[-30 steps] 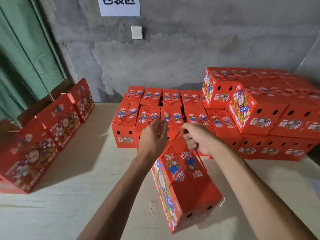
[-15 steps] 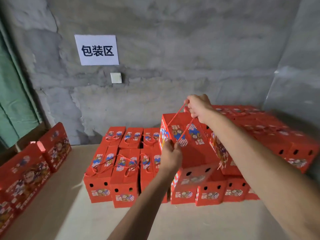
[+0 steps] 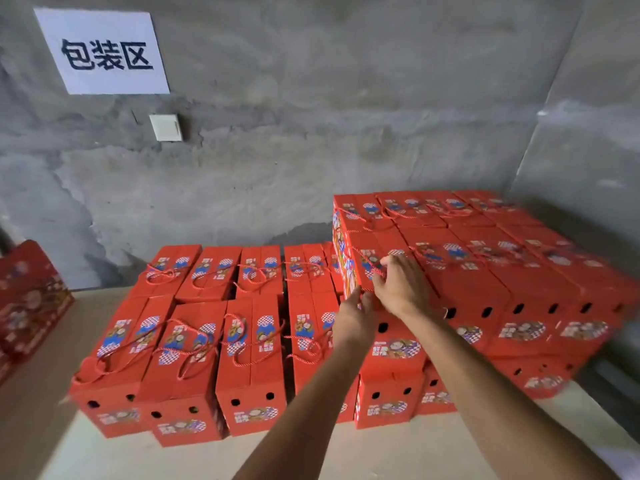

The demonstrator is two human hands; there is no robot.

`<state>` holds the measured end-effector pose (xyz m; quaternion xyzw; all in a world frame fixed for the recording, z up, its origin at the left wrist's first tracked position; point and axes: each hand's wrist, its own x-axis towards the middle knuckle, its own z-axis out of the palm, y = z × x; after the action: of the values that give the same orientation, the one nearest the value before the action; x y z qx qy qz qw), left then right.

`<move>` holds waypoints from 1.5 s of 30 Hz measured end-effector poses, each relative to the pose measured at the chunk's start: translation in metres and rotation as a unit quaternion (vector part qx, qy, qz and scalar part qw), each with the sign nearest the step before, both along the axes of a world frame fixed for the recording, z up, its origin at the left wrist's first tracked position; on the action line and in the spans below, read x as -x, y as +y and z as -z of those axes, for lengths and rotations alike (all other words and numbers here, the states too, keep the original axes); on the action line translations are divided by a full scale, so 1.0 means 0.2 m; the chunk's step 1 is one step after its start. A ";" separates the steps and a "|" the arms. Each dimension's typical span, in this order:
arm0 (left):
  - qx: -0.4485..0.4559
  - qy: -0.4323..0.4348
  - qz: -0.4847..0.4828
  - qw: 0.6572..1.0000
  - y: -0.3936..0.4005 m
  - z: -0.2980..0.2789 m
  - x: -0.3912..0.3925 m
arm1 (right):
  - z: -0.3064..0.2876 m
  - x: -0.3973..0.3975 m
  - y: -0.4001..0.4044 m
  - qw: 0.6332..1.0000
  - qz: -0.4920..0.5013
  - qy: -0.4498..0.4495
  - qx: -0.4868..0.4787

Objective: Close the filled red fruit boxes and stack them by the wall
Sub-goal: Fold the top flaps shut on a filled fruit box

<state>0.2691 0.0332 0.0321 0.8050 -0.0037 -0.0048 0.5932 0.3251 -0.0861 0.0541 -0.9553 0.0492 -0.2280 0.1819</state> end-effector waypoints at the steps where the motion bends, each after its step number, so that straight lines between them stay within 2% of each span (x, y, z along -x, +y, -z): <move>1: 0.007 -0.001 0.008 1.000 0.00 0.00 0.01 | 0.02 0.02 0.02 0.999 0.009 -0.012 0.038; 3: 0.046 -0.004 0.024 0.999 0.05 0.00 0.07 | 0.01 0.11 0.11 0.997 0.010 -0.050 0.053; 6: 0.132 -0.028 0.001 0.991 0.26 0.02 0.15 | -0.01 0.27 0.27 0.981 -0.077 -0.170 -0.047; 8: 0.131 -0.068 -0.044 0.988 0.47 0.05 0.26 | 0.01 0.43 0.39 0.962 -0.143 -0.214 -0.087; 11: 0.125 -0.079 -0.100 0.984 0.84 0.13 0.47 | 0.09 0.61 0.65 0.951 -0.223 -0.173 -0.127; 15: 0.136 -0.061 -0.188 0.971 1.40 0.22 0.77 | 0.20 0.77 1.18 0.931 -0.293 -0.113 -0.184; 20: 0.118 -0.054 -0.306 0.943 2.21 0.26 1.21 | 0.31 1.02 2.09 0.890 -0.391 -0.008 -0.233; 25: 0.054 -0.103 -0.400 0.909 3.08 0.32 1.62 | 0.44 1.35 3.07 0.848 -0.470 0.060 -0.238; 28: -0.043 -0.118 -0.432 0.893 3.62 0.39 1.76 | 0.56 1.53 3.66 0.825 -0.459 0.140 -0.299; 30: -0.150 -0.126 -0.483 0.853 3.93 0.42 1.82 | 0.60 1.62 3.99 0.810 -0.448 0.209 -0.314; 33: -0.277 -0.076 -0.516 0.807 4.36 0.40 1.82 | 0.62 1.68 4.38 0.818 -0.385 0.276 -0.325; 36: -0.303 0.009 -0.496 0.814 4.68 0.39 1.74 | 0.62 1.63 4.62 0.845 -0.290 0.340 -0.294; 39: -0.323 0.098 -0.456 0.824 4.89 0.40 1.64 | 0.61 1.55 4.73 0.838 -0.243 0.400 -0.279; 41: -0.286 0.147 -0.439 0.839 4.96 0.41 1.59 | 0.61 1.50 4.76 0.840 -0.219 0.412 -0.278; 45: -0.251 0.142 -0.421 0.860 5.01 0.45 1.54 | 0.63 1.45 4.74 0.866 -0.123 0.386 -0.294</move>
<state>-0.0397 1.0352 -0.0570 0.8421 0.4210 0.1302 0.3108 0.0357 0.8617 -0.0720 -0.8677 0.0620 0.2084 0.4470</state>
